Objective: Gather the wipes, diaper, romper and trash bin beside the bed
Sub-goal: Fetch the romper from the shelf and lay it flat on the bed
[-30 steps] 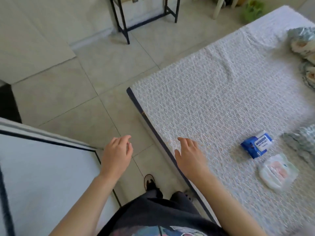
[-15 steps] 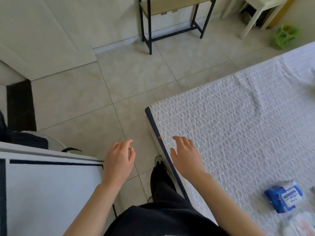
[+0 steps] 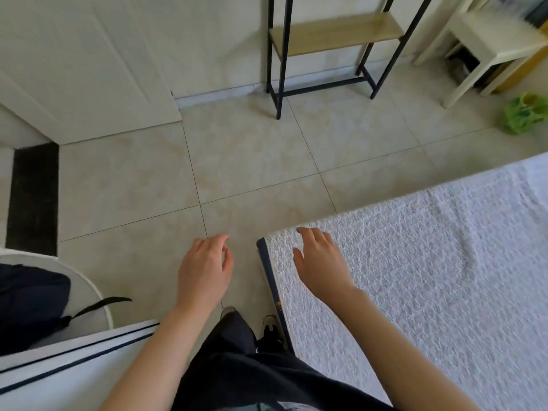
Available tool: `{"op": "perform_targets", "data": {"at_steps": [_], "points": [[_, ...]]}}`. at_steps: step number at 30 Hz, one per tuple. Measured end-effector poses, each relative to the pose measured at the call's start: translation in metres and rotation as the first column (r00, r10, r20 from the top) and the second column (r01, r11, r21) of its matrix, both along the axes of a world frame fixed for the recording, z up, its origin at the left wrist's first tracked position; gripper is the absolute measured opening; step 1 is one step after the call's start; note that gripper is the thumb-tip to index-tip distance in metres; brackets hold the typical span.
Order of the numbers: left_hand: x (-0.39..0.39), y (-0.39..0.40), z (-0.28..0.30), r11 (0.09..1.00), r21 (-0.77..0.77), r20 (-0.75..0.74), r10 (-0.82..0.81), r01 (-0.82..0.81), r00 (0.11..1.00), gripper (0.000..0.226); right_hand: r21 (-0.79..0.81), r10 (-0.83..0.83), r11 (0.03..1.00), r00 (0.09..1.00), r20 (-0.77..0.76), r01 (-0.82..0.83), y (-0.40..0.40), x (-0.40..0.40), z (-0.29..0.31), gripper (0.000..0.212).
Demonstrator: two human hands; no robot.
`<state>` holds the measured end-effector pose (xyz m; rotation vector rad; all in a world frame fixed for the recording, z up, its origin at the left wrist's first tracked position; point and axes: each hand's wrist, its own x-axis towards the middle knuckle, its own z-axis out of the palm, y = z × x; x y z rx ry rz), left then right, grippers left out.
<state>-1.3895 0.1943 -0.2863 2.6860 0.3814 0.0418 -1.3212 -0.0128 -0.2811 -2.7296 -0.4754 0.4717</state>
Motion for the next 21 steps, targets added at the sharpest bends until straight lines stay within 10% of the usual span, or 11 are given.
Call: {"op": "perform_targets", "data": {"at_steps": [21], "points": [[0.300,0.207,0.012,0.953,0.101,-0.017,-0.284,0.285,0.959,0.025,0.039,-0.220,0.975,0.975,0.000,0.220,0.189,0.227,0.002,0.042]]}}
